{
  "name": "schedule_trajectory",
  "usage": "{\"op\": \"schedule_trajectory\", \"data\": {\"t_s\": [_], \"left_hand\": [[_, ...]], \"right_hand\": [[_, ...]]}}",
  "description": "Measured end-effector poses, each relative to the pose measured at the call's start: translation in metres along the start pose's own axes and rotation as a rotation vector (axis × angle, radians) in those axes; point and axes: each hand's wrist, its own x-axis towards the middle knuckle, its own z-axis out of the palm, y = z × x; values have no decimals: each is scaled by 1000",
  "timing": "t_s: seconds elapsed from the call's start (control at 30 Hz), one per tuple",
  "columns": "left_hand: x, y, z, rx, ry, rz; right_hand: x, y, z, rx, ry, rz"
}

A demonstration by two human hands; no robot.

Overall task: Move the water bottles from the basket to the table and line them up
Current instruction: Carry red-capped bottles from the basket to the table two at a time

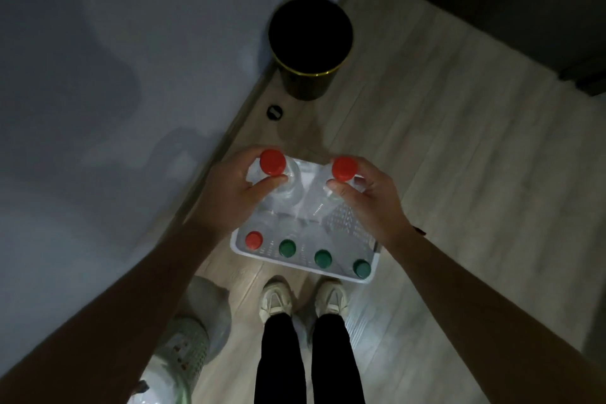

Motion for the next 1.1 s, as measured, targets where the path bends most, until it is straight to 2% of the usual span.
{"op": "schedule_trajectory", "data": {"t_s": [0.2,0.27,0.37,0.5,0.67,0.83,0.97,1.1], "left_hand": [[-61,119,-68,-95,199,49],[-85,155,-88,-214,248,25],[-119,198,-112,-340,344,88],[-161,235,-128,-495,354,102],[-202,259,-134,-670,301,73],[-233,266,-129,-867,204,-44],[-265,268,-118,-806,290,-13],[-303,273,-94,-671,500,-88]], "right_hand": [[-68,-127,-40,-11,100,-105],[-95,-166,-51,45,132,-135],[-135,-213,-62,179,185,-200],[-178,-255,-64,272,227,-234],[-213,-281,-62,332,20,-243],[-219,-302,-53,340,-205,-187],[-220,-307,-48,340,-269,-65],[-224,-300,-46,382,-398,-18]]}}
